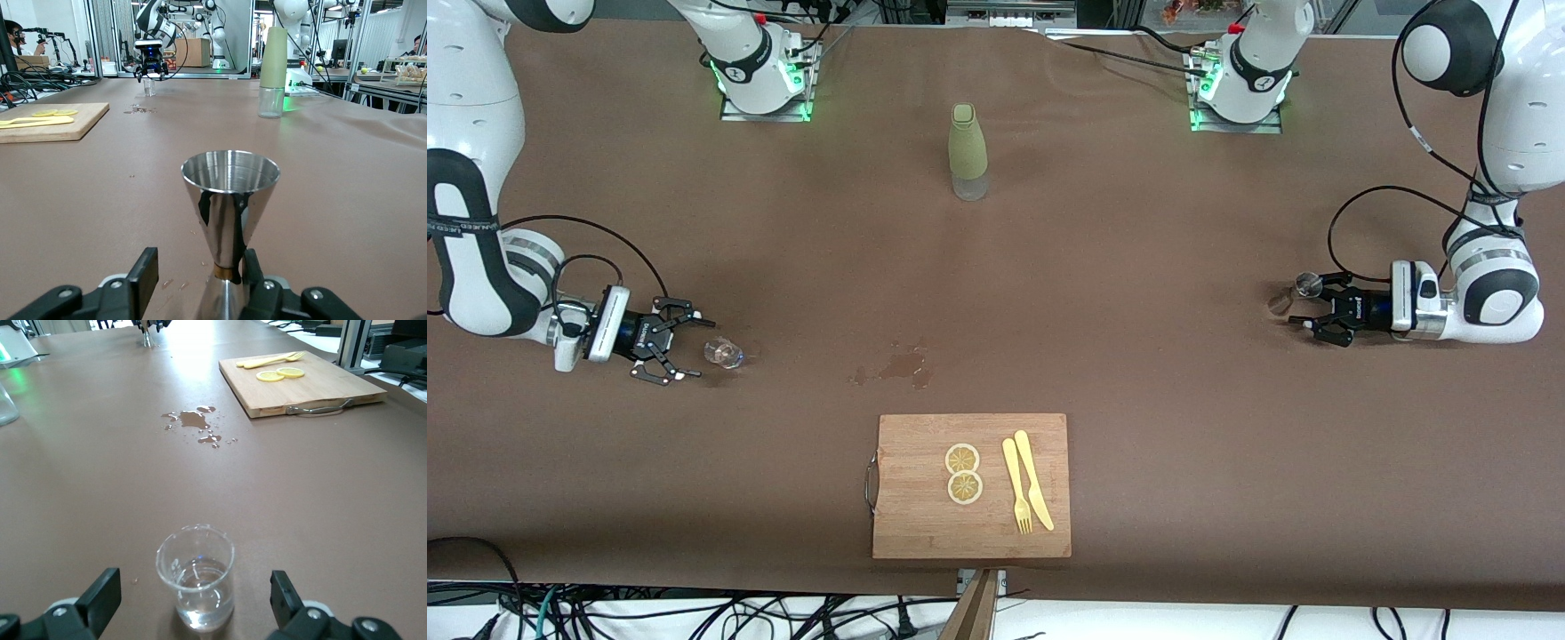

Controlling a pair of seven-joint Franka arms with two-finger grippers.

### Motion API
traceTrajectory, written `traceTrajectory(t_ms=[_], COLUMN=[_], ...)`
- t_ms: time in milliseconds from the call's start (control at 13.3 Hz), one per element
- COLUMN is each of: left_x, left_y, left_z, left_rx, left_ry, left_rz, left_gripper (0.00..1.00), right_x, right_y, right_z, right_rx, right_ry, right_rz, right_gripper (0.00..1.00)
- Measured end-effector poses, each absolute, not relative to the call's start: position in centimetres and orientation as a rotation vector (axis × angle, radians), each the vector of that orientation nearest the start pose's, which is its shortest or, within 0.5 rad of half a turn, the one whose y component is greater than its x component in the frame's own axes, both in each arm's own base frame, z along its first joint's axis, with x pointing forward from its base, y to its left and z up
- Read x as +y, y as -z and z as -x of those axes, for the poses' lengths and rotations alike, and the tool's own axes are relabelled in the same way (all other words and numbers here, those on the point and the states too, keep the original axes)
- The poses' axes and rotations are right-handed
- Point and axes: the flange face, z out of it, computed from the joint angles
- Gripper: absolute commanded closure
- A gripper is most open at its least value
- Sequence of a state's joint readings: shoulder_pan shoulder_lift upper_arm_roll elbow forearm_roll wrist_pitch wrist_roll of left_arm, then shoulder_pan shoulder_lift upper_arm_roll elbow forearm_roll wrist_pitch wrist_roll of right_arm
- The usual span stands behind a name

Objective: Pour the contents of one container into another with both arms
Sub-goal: 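Close the right gripper on the glass while the left gripper grips the jigger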

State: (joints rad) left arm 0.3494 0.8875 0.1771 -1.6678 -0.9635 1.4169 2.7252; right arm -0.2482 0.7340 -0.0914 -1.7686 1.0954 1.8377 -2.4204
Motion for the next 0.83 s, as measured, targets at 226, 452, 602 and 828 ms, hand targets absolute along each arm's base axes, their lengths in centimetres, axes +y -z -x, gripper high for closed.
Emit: traceTrajectory(t_ms=[226,452,602,828], left_x=[19.1,18.7,18.4,18.3], left_y=[-8.9,-8.5,-8.4,-8.5], left_z=[-53.2,-53.1,-53.1,-53.0], left_rx=[-1.504,-1.506,-1.507,-1.511], left_ry=[-0.947,-0.946,-0.944,-0.953], left_rz=[-1.295,-1.280,-1.274,-1.257], left_gripper=[0.56,0.72,0.86,1.00], right_x=[-13.8,-13.8,-13.6,-13.4], right_y=[-12.3,-11.4,-11.4,-11.2], right_z=[-58.6,-58.0,-58.0,-58.1], right_rx=[-1.466,-1.465,-1.456,-1.449], right_ry=[0.889,0.891,0.904,0.960], right_rz=[1.708,1.672,1.662,1.643], right_gripper=[0.00,0.00,0.00,0.00])
